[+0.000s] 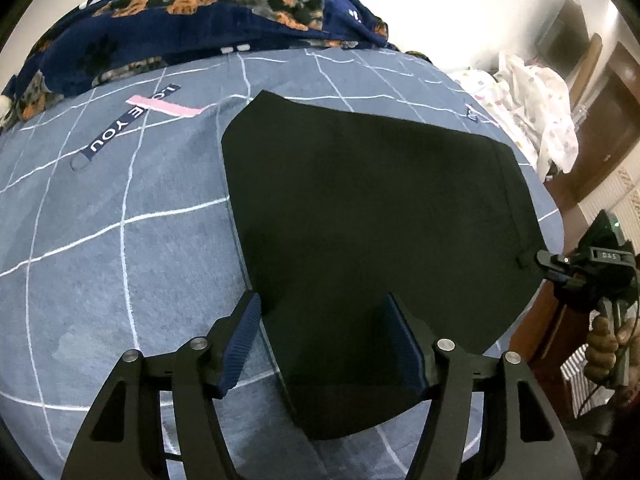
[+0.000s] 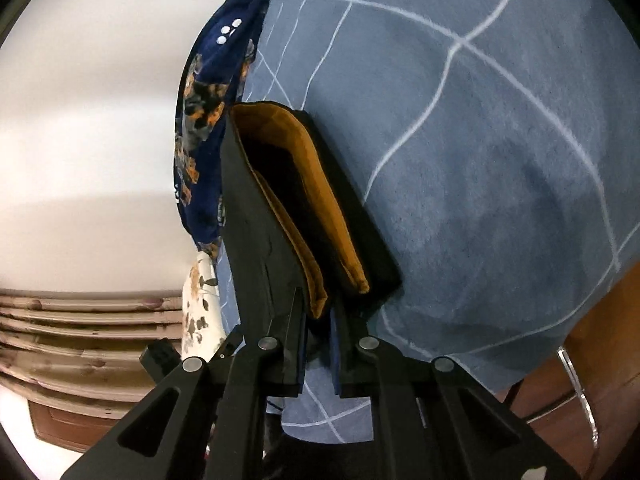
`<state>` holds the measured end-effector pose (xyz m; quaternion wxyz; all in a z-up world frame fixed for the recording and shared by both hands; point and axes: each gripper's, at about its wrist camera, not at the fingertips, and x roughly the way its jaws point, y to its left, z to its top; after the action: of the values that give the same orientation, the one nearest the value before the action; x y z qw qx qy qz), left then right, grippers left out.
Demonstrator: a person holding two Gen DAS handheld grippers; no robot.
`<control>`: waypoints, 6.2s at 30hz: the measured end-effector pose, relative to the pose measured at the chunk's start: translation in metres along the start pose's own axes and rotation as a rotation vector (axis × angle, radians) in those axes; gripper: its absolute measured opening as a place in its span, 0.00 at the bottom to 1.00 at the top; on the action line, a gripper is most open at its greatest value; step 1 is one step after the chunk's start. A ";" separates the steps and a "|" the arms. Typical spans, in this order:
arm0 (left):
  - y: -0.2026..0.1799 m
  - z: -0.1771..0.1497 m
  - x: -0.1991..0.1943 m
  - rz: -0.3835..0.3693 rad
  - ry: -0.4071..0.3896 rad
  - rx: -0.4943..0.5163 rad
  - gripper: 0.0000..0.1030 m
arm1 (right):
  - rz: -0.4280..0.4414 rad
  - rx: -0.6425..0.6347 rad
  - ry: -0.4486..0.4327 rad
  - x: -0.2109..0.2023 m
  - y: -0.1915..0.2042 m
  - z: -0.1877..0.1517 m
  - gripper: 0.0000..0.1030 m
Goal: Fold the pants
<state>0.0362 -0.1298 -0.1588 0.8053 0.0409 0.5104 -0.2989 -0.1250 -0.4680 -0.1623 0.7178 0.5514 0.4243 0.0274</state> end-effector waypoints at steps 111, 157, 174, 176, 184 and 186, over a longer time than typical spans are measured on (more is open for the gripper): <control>0.047 0.039 0.036 -0.181 0.074 -0.061 0.73 | -0.116 -0.307 0.082 0.046 0.040 0.047 0.70; 0.047 0.061 0.070 -0.555 0.253 -0.122 0.24 | -0.075 -0.456 0.469 0.104 0.062 0.062 0.31; 0.037 0.045 -0.026 -0.177 -0.007 -0.042 0.14 | 0.138 -0.403 0.306 0.097 0.115 0.021 0.24; 0.044 0.045 -0.037 -0.144 -0.030 -0.056 0.14 | 0.163 -0.401 0.313 0.108 0.124 0.017 0.24; 0.073 0.041 -0.075 -0.021 -0.124 -0.114 0.14 | 0.207 -0.432 0.347 0.151 0.166 0.002 0.24; 0.080 0.041 -0.084 0.007 -0.149 -0.126 0.14 | 0.213 -0.442 0.354 0.158 0.173 -0.004 0.24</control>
<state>0.0853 -0.0425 -0.0875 0.8430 -0.0304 0.4668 -0.2655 0.0475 -0.3169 -0.1132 0.7283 0.4099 0.4665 0.2897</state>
